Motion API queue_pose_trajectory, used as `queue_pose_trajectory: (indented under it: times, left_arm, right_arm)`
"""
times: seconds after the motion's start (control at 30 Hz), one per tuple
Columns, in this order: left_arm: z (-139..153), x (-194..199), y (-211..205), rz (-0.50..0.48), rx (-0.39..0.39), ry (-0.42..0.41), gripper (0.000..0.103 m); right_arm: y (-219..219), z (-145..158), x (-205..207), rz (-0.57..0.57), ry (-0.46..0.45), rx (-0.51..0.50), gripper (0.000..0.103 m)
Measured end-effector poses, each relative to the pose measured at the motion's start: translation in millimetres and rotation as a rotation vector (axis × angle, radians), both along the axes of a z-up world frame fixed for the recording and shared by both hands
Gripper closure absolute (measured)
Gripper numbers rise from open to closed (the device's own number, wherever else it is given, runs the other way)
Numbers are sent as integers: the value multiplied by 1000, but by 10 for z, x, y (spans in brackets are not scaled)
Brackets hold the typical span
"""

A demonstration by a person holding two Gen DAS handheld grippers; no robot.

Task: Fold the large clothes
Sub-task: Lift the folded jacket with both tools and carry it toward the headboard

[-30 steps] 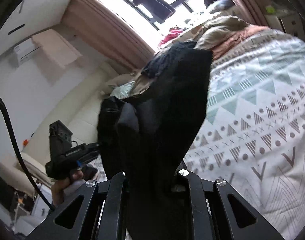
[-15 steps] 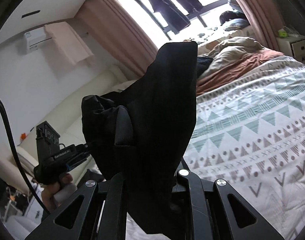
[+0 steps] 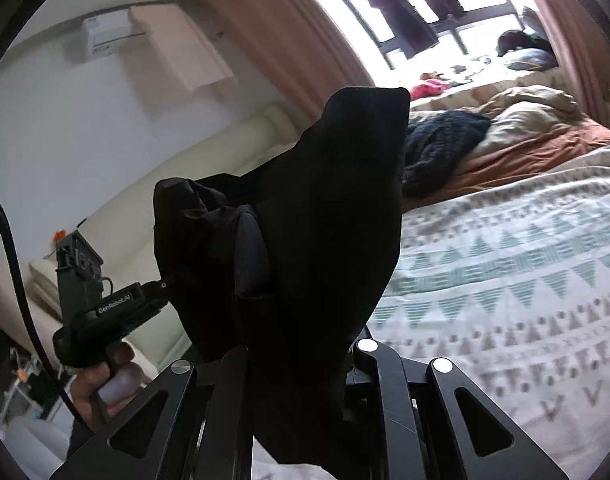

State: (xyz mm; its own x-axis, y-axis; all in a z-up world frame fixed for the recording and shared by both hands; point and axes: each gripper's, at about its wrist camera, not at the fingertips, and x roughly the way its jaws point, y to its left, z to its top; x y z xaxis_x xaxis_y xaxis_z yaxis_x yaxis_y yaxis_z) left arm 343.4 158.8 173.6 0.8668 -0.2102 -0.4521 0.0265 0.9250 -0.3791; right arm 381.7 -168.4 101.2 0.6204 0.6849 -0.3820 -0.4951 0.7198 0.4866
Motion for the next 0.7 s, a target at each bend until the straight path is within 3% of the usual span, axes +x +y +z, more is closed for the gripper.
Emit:
queue_pose_trajectory:
  times: [0.3, 0.7]
  left_arm:
    - [81, -507, 1112, 171, -1, -7, 84]
    - [258, -1304, 2380, 392, 53, -26, 84]
  right_arm:
    - [1145, 66, -143, 132, -32, -44, 89]
    - [2617, 97, -518, 393, -55, -70, 89]
